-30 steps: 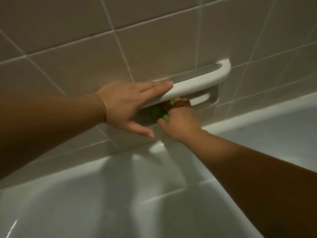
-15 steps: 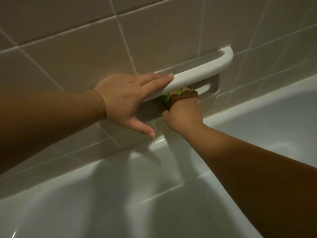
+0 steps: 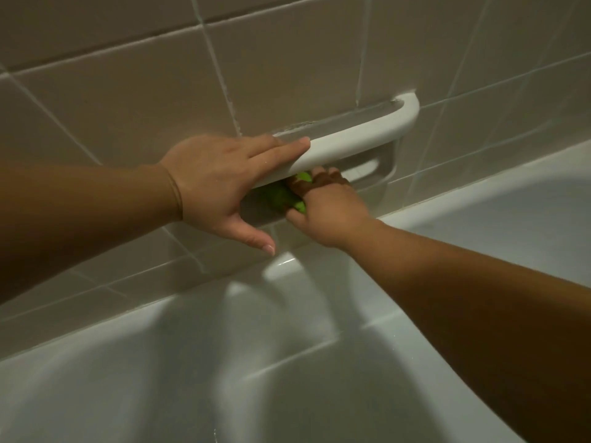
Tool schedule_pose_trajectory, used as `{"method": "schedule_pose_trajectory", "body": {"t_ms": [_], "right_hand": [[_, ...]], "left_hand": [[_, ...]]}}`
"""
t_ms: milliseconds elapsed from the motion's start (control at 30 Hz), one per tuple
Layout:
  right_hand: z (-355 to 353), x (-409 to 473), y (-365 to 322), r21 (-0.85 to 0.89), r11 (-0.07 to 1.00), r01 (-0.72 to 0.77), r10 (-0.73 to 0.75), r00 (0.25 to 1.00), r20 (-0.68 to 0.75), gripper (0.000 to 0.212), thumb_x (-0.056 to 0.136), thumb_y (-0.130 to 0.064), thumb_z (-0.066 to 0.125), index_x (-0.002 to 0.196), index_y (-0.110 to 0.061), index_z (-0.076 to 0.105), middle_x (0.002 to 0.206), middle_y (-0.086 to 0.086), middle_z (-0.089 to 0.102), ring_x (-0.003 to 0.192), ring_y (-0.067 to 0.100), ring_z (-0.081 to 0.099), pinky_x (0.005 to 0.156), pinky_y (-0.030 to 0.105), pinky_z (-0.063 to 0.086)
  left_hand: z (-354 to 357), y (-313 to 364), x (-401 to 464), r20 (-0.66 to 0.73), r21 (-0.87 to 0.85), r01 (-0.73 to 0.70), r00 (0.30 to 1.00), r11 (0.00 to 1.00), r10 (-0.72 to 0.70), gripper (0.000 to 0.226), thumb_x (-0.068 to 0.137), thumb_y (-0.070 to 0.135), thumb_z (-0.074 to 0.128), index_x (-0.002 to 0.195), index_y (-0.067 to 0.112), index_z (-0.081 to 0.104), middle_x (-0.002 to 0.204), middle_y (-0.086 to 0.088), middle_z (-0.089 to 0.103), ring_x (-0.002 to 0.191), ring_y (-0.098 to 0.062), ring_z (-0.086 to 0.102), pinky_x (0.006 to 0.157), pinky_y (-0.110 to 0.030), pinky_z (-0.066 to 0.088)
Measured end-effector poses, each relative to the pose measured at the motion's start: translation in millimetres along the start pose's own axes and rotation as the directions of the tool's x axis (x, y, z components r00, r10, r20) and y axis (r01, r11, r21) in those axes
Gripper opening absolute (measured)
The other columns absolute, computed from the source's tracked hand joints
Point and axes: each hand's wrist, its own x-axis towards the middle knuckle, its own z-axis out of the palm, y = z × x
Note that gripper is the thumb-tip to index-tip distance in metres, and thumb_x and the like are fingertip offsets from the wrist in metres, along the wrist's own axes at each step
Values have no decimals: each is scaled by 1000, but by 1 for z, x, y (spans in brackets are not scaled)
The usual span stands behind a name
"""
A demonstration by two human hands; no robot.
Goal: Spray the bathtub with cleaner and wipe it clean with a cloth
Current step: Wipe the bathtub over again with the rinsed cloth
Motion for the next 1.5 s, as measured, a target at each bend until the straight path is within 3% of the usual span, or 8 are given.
{"method": "schedule_pose_trajectory", "body": {"t_ms": [233, 433, 667, 867, 1067, 1300, 1400, 1500], "right_hand": [[-2, -4, 51, 94, 956, -279, 291, 946, -145, 62, 96, -63, 50, 148, -30, 50, 148, 17, 46, 134, 39, 41, 112, 43, 40], [-1, -16, 26, 110, 991, 75, -71, 997, -36, 62, 96, -61, 50, 151, -35, 47, 146, 14, 50, 129, 37, 46, 108, 42, 42], [8, 3, 33, 70, 929, -363, 370, 912, -179, 60, 98, -59, 45, 148, -26, 46, 150, 18, 43, 134, 41, 39, 114, 45, 35], [10, -11, 23, 117, 992, 38, -28, 996, -85, 68, 95, -65, 49, 155, -34, 41, 150, 16, 45, 132, 38, 43, 112, 41, 36], [21, -4, -9, 123, 969, -213, 231, 961, -154, 60, 93, -57, 56, 148, -37, 44, 146, 12, 44, 130, 38, 41, 109, 47, 40], [24, 0, -31, 155, 983, 97, -85, 993, -82, 58, 93, -61, 54, 143, -32, 48, 129, 9, 56, 113, 34, 52, 91, 39, 48], [21, 3, -12, 151, 988, 6, 13, 992, -122, 61, 92, -63, 53, 145, -34, 47, 130, 9, 54, 116, 34, 50, 96, 41, 47], [27, -1, -49, 199, 971, -130, 166, 970, -178, 60, 94, -57, 57, 145, -27, 47, 135, 13, 52, 121, 38, 48, 99, 46, 48]], "left_hand": [[1, 0, 0, -8, 8, 26, 1000, 1000, -26, 131, 66, 102, 42, 163, 17, 19, 143, -7, 54, 110, -37, 67, 66, -40, 58], [-1, 2, -1, -16, -7, 17, 1000, 1000, -17, 128, 69, 100, 42, 162, 14, 22, 136, -9, 56, 104, -38, 67, 63, -42, 59], [3, 1, -2, -48, -39, 24, 999, 999, -26, 127, 68, 100, 44, 162, 17, 24, 132, -5, 58, 102, -37, 68, 61, -41, 58], [6, -1, -1, -116, -45, 31, 993, 999, -36, 95, 91, 84, 30, 162, 21, 26, 129, -8, 61, 93, -38, 67, 60, -39, 54], [9, 7, 3, -155, -140, 159, 971, 977, -180, 58, 105, 55, 30, 158, 33, 37, 117, -3, 66, 89, -30, 63, 64, -33, 44], [9, 11, 2, -189, -191, 201, 953, 961, -237, 51, 104, 48, 41, 153, 34, 46, 108, 0, 68, 86, -27, 63, 64, -32, 43], [7, 13, 1, -197, -213, 217, 945, 953, -259, 51, 103, 49, 43, 152, 37, 47, 117, 2, 71, 93, -28, 66, 69, -38, 52], [6, 14, 3, -186, -231, 231, 943, 945, -276, 51, 103, 50, 42, 153, 39, 45, 123, 3, 71, 96, -25, 65, 72, -32, 43]]}}
